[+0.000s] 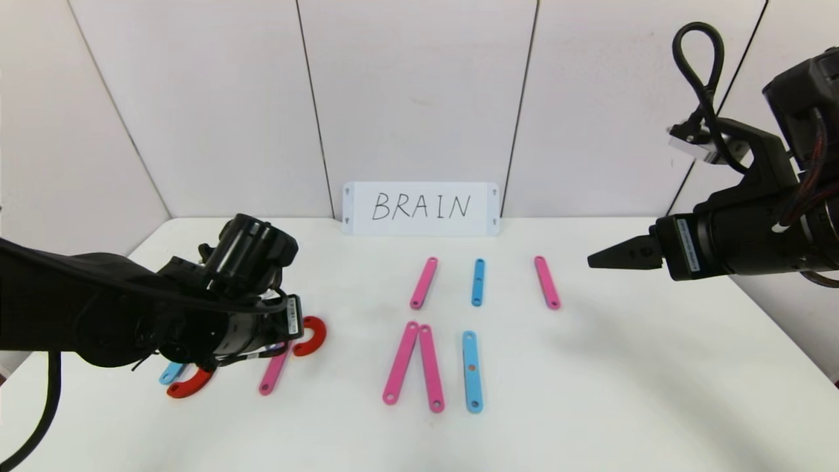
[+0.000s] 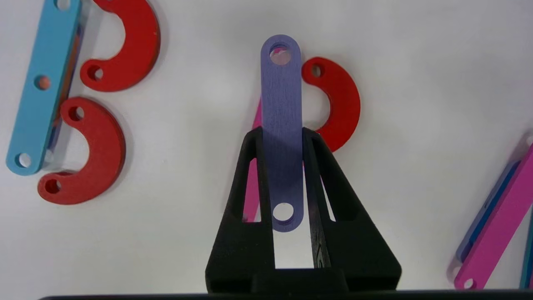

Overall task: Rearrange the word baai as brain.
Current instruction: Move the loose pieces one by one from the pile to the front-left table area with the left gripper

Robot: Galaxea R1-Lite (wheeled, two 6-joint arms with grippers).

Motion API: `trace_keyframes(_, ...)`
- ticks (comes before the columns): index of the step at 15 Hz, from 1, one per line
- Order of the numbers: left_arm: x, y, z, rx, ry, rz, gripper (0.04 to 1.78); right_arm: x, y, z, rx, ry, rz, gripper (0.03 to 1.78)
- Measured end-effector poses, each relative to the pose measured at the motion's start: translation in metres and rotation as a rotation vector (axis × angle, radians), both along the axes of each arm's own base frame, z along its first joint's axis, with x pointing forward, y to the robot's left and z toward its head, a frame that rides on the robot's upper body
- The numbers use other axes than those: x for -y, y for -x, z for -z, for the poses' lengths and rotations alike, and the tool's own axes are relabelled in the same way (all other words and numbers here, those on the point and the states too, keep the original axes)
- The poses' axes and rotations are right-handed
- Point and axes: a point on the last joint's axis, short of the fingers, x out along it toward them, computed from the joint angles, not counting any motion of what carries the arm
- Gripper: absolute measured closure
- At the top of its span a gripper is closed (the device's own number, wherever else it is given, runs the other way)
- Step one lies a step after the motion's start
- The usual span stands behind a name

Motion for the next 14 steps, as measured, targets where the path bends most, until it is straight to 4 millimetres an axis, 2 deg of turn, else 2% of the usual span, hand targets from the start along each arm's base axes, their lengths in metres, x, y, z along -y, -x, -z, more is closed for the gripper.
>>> trace_keyframes(5, 0.022, 0.012, 0.011, -0.002, 0.004, -0.036, 1.55, 0.0, 0.0, 0.0, 0.001, 0.0, 0.0, 0.08)
trace_keyframes(10, 0.033, 0.02, 0.027, -0.054, -0.009, -0.122, 1.55, 0.0, 0.0, 0.0, 0.001, 0.0, -0.001, 0.08)
trace_keyframes(14, 0.044, 0.03, 0.032, -0.077, 0.006, -0.119, 1.55, 0.0, 0.0, 0.0, 0.0, 0.001, -0.002, 0.08)
